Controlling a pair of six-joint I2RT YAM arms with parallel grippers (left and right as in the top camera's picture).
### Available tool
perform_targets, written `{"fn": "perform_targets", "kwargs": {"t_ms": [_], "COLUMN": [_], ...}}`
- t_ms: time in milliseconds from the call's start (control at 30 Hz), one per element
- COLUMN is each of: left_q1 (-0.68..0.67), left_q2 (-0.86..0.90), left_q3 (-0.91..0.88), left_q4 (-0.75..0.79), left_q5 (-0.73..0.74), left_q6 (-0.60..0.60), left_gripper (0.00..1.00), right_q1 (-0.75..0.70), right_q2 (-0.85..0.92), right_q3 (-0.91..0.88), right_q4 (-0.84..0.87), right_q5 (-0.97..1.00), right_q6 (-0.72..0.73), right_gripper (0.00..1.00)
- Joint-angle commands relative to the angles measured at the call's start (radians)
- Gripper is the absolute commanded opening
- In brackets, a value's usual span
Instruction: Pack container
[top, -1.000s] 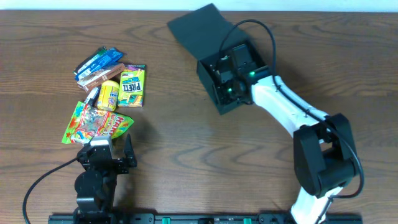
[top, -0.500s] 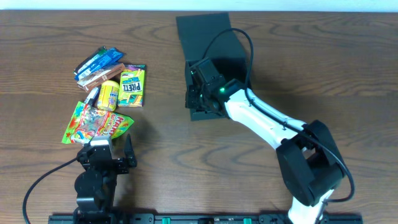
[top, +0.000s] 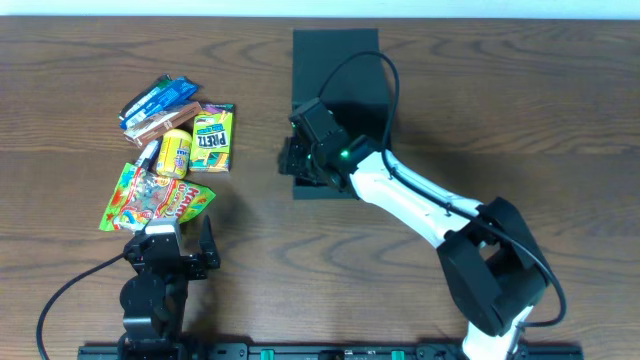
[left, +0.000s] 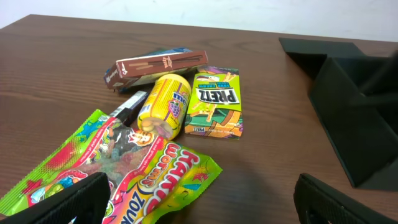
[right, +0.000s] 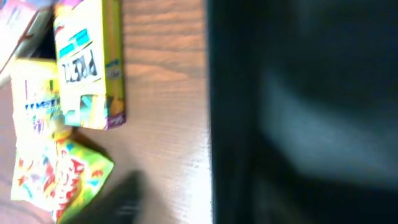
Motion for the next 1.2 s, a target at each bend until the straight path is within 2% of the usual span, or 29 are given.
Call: {"fn": "perform_targets", "kwargs": {"t_ms": [0, 167, 367, 567, 767, 900, 1000, 1067, 1167], "left_q1": [0.006, 0.006, 0.006, 0.006, 0.006, 0.006, 0.006, 0.006, 0.006], "left_q2": [-0.005, -0.005, -0.005, -0.005, -0.005, -0.005, -0.005, -0.005, -0.005], "left_q3": [-0.021, -0.021, -0.021, -0.021, -0.021, -0.021, -0.021, -0.021, -0.021], "left_q4": [-0.008, -0.008, -0.008, -0.008, -0.008, -0.008, -0.008, -0.008, -0.008], "left_q5": [-0.014, -0.014, -0.014, -0.014, -0.014, -0.014, -0.014, -0.014, -0.014], "left_q6": [-0.004, -0.004, -0.004, -0.004, -0.004, -0.004, -0.004, -0.004, -0.004], "left_gripper": [0.95, 0.95, 0.95, 0.95, 0.95, 0.95, 0.95, 0.95, 0.95], "right_q1": [0.005, -0.011, -0.039, -0.1, -0.28, -0.383, -0.401, -0.396, -0.383], "right_q2": [-0.029, -0.14, -0.279, -0.283, -0.248, -0.164, -0.105, -0.066, -0.043], "right_q3": [0.024, 0.038, 0.038, 0.037, 0.035, 0.035, 0.035, 0.035, 0.035], "right_q4": [-0.001, -0.015, -0.108, -0.196, -0.25, -0.298, -0.309, -0.322, -0.331], "right_q5": [-0.011, 0.093, 0.449, 0.464, 0.385, 0.208, 0.194, 0.164, 0.129], "right_q6": [-0.075, -0.257, -0.525, -0.783, -0.811, -0.836, -0.836, -0.836, -0.835], "right_gripper": [0.99, 0.99, 0.99, 0.99, 0.98, 0.84, 0.77, 0.69, 0.65]}}
